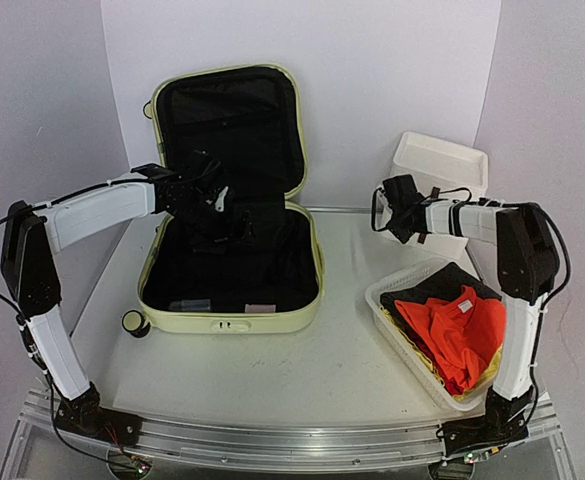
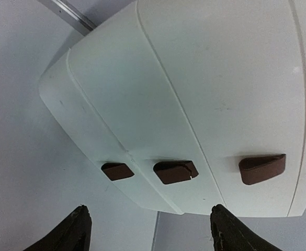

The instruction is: Open, take out, and arrange the luggage

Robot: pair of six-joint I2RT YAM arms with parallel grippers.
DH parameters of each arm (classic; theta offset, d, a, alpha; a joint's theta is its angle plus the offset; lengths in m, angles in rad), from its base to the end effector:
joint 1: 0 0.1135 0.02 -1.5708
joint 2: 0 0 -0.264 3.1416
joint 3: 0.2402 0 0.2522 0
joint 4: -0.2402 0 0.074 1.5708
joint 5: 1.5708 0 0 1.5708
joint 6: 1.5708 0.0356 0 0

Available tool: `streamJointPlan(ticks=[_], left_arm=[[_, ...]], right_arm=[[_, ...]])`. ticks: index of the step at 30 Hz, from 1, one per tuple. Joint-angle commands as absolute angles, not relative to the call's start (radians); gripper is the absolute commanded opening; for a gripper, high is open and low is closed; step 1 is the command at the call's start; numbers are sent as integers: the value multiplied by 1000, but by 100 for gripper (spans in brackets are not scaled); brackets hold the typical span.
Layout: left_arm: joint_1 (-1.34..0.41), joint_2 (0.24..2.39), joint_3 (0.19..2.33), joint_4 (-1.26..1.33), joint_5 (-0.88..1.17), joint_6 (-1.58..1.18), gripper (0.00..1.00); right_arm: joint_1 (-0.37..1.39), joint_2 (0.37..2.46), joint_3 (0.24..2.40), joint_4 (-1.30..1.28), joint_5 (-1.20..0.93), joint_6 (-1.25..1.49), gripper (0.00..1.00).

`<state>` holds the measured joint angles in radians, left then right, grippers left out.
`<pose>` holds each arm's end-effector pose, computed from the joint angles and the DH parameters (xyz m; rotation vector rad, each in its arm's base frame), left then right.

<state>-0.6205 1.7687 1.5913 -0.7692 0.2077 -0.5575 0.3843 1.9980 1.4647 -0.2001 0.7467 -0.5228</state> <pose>0.3108 -0.2311 0.2999 0.1724 2.6431 -0.7039 0.4218 0.1445 0.2139 -0.6188 2.1443 -0.9269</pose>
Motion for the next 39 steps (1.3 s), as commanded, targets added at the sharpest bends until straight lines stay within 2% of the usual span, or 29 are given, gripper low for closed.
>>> streamJointPlan(ticks=[1,5,12,21,34,37,39], left_arm=[[-615,1769,1661,-784,235,-533,91],[-615,1791,1699,-823,237,-526,91],[-615,1848,1781,-882,261,-516,91],[-615,1907,1841,-890,331,-531,91],[-615,1925,1886,-889,381,-519,91],[-615,1930,1883,-890,394,-538,91],[-615,1927,1880,-888,390,-546,91]], right_arm=[[369,2111,1504,33,955,-799,77],[369,2183,1482,261,1000,-966,77],[334,2241,1370,739,924,-1284,78],[281,2201,1338,702,863,-1309,78],[245,2337,1445,818,908,-1423,77],[244,2291,1402,823,905,-1415,68],[243,2269,1377,823,913,-1405,57]])
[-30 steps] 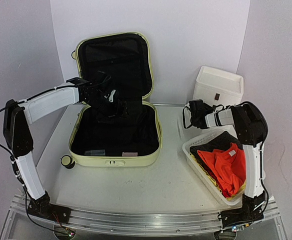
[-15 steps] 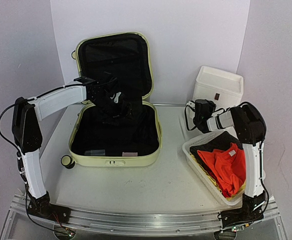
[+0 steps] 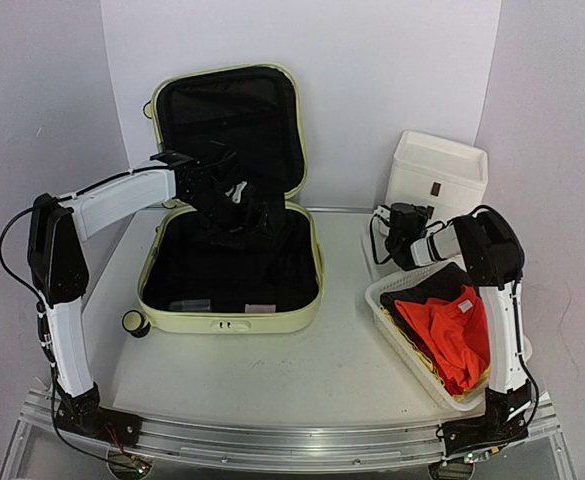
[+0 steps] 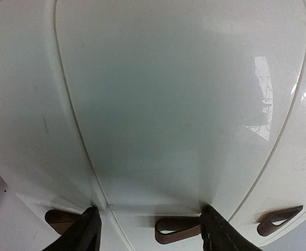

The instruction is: Open, take out, and arrange the luggage

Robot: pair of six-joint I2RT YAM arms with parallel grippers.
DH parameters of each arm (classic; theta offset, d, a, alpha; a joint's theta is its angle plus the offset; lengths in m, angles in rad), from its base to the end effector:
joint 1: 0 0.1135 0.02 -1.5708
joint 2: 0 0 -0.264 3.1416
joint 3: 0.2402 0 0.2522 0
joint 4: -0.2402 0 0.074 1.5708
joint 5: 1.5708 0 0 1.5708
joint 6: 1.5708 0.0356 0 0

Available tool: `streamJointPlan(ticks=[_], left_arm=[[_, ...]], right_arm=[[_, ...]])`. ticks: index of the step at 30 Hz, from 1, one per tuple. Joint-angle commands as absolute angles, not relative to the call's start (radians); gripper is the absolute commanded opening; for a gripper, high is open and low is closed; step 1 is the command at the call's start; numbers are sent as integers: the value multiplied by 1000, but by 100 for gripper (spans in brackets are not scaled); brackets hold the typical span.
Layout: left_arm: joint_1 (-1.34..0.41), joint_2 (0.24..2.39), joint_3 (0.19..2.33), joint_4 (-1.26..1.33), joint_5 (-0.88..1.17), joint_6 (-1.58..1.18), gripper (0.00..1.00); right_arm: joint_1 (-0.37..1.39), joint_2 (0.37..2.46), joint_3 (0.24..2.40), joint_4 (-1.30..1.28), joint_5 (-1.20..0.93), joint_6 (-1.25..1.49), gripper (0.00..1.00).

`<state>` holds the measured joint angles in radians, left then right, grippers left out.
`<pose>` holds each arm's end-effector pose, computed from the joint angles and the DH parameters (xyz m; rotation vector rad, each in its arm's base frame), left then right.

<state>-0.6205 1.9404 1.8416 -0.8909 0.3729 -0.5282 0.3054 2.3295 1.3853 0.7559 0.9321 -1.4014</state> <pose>0.3373 -0.2570 0.3056 0.2788 2.7103 -0.8727 0.4734 0.1193 0.1240 -0.8743 1.7691 -1.5676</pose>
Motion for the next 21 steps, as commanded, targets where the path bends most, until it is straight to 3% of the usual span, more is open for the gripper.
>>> streamJointPlan(ticks=[1,4,7,8,10,11,16,21], left_arm=[[-615,1924,1879,-888,387,-547,91],[-615,1918,1881,-889,384,-556,91],[-615,1918,1885,-889,388,-567,91],[-615,1920,1886,-890,390,-570,91],[-615,1921,1888,-892,394,-573,91],[-615,1920,1888,-892,396,-572,91],[-615,1916,1873,-894,407,-574,91],[-615,1924,1885,-893,439,-590,91]], right_arm=[[244,2262,1369,824,927,-1404,51],[250,2248,1359,832,966,-1394,28],[277,2227,1347,832,973,-1396,20],[286,2222,1346,829,973,-1393,25],[296,2213,1345,805,978,-1375,54],[296,2212,1341,796,983,-1369,62],[297,2204,1299,774,970,-1339,73],[298,2199,1289,766,972,-1333,74]])
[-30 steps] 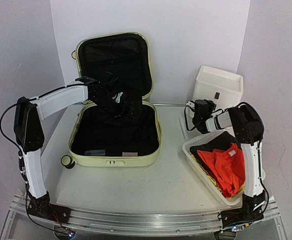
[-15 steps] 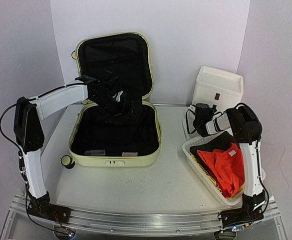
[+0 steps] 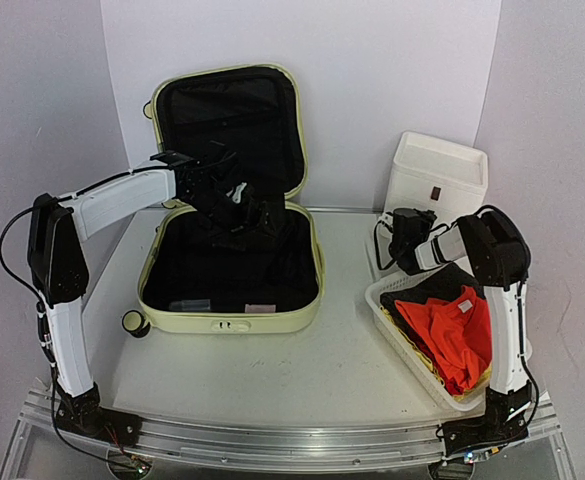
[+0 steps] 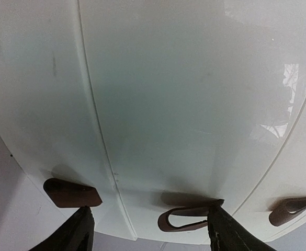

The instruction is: Open, take out, and arrange the luggage

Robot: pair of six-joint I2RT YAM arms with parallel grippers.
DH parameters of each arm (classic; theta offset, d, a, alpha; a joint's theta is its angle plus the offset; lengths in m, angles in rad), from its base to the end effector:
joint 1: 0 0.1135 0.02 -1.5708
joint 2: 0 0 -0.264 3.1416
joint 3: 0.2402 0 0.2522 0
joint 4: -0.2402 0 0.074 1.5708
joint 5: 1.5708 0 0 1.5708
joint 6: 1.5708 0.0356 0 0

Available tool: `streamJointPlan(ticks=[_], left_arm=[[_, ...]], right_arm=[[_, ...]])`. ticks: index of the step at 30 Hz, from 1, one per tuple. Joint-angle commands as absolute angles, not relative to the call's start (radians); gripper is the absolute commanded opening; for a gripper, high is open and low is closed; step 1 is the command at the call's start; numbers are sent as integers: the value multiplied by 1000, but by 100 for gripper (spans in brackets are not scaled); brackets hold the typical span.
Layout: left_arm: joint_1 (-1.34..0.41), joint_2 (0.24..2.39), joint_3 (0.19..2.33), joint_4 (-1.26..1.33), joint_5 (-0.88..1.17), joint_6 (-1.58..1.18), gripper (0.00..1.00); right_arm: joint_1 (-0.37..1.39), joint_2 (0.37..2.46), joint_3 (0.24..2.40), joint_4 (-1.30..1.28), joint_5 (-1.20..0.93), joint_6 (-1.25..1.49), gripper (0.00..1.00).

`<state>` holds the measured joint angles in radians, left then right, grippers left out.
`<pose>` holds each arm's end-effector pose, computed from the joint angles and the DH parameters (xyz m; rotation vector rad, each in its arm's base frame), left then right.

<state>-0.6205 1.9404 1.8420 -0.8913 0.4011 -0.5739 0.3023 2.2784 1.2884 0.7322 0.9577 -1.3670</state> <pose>0.3366 -0.2576 0.3061 0.2300 2.7314 -0.9200 0.4550 0.1114 0.1182 -0.8900 1.8231 -1.5792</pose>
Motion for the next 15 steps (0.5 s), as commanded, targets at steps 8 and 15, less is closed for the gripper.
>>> streamJointPlan(ticks=[8,15], left_arm=[[-615,1942,1913,-904,472,-582,91],[-615,1945,1922,-925,479,-563,91]], right_arm=[[293,2230,1366,770,1005,-1345,66],[280,2229,1361,790,995,-1360,51]])
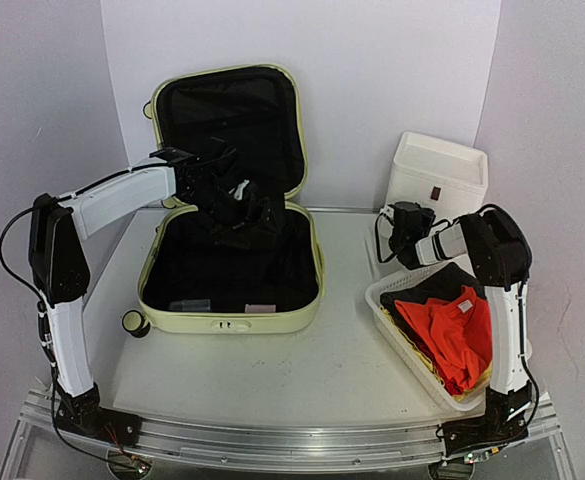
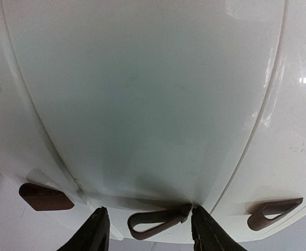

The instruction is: Open, take out, and arrange the luggage

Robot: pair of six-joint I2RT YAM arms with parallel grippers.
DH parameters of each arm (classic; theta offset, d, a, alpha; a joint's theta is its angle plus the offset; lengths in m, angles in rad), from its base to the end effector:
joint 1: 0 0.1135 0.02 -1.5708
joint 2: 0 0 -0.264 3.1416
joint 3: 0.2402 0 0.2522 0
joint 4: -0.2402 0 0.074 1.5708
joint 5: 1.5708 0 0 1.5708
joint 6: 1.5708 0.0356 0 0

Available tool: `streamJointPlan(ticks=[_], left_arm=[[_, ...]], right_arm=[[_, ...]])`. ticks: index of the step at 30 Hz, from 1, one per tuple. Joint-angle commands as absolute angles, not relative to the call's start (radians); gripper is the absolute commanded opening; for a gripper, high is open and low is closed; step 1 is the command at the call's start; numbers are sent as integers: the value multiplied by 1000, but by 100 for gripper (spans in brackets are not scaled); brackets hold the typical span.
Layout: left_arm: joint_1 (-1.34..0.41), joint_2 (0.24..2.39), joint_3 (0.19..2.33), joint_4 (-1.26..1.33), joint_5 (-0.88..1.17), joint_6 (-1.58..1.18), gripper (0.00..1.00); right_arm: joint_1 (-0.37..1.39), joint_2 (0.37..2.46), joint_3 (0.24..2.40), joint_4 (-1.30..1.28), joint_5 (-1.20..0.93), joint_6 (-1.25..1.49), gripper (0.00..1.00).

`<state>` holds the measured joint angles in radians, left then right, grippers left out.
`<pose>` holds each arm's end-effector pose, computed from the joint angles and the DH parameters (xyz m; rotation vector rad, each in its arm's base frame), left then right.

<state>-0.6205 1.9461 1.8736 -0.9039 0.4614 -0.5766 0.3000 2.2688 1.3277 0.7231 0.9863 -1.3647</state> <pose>0.3363 -0.2598 0.3135 0.2565 2.7270 -1.0016 0.4615 0.1117 0.1329 -0.8239 1.8203 -1.5971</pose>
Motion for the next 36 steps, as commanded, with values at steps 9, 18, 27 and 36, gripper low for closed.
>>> streamJointPlan(ticks=[9,18,27,36], left_arm=[[-615,1957,1935,-940,486,-555,92],[-615,1969,1954,-943,489,-554,92],[-614,1972,1966,-944,495,-540,92],[-608,1949,1952,-947,491,-529,92]], right_arm=[[267,2225,1345,843,984,-1412,16],[302,2171,1308,825,1006,-1398,0],[430,2126,1530,304,967,-1008,0],[565,2202,1737,113,967,-917,0]])
